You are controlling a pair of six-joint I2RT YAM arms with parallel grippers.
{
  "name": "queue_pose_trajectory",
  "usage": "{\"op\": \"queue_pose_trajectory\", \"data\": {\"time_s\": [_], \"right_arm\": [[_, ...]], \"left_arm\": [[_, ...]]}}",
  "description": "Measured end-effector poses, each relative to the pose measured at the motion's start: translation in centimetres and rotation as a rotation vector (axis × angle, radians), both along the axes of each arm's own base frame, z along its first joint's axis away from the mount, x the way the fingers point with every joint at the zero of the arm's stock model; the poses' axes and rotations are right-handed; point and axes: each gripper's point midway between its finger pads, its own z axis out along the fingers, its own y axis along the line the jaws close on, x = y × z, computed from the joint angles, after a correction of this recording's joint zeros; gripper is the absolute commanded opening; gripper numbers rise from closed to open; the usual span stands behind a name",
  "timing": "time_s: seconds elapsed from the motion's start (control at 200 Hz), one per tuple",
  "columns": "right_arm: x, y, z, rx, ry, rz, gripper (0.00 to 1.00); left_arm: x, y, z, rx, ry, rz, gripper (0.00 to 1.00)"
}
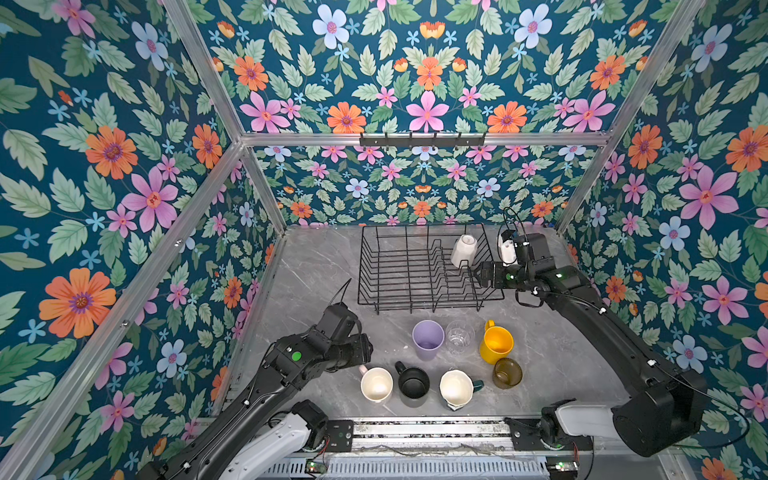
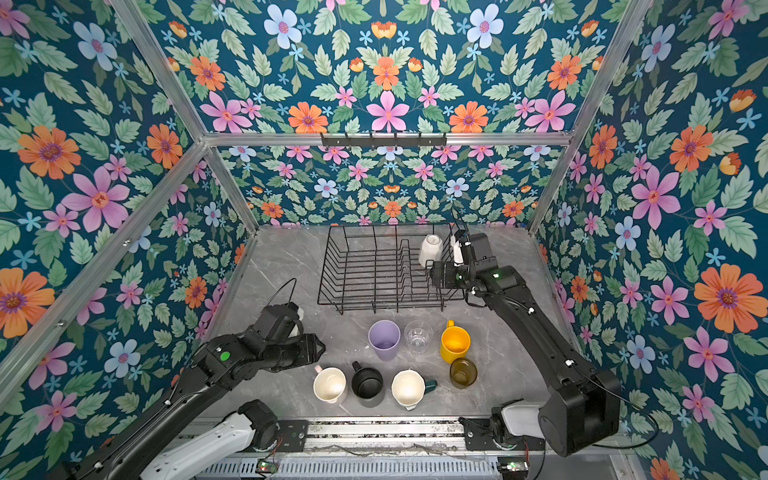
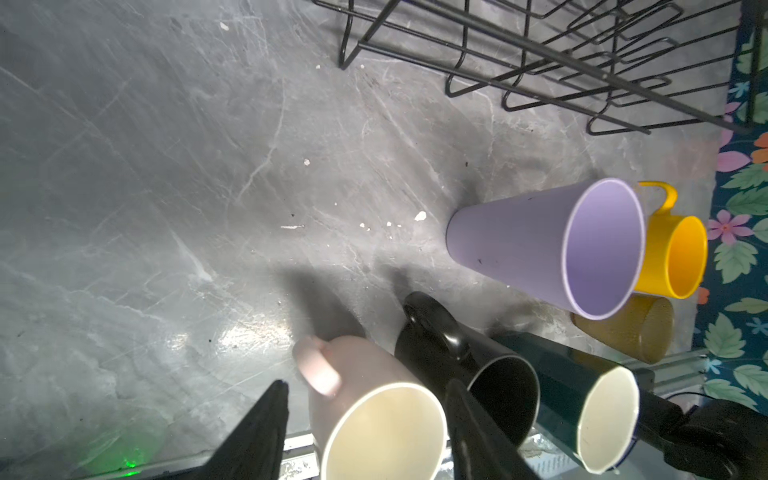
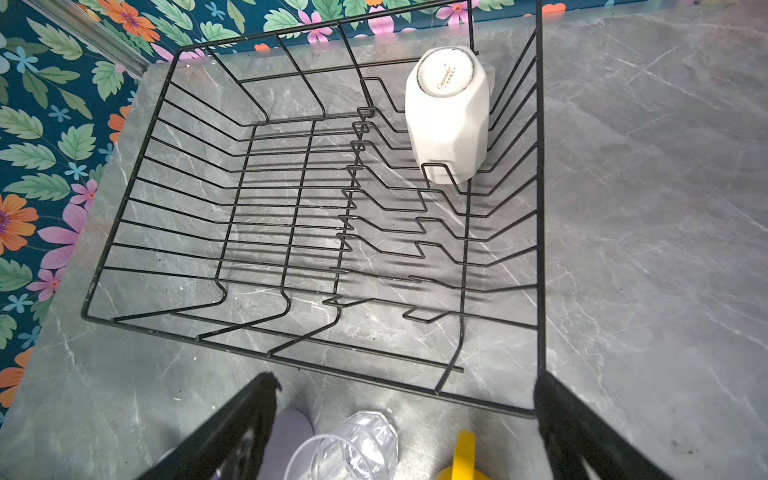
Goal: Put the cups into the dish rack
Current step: 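Lower the left gripper onto the pink mug's rim and grasp it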
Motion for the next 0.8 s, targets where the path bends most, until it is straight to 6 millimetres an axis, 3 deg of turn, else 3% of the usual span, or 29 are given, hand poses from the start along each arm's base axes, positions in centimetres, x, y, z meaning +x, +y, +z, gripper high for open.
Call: {"op": "queue_pose_trajectory", "data": {"time_s": [0.335, 0.8], "right_arm": [[-0.6, -0.3, -0.4, -0.002, 0.006, -0.006, 0.95], [-0.8, -0.4, -0.9, -0.002, 0.021, -0.016, 0.95]], "left_arm": [[-3.7, -0.2, -1.6, 0.034, 0.070, -0.063, 0.56], [-5.6, -0.1, -3.8, 0.095, 0.150, -0.099, 0.51]]}}
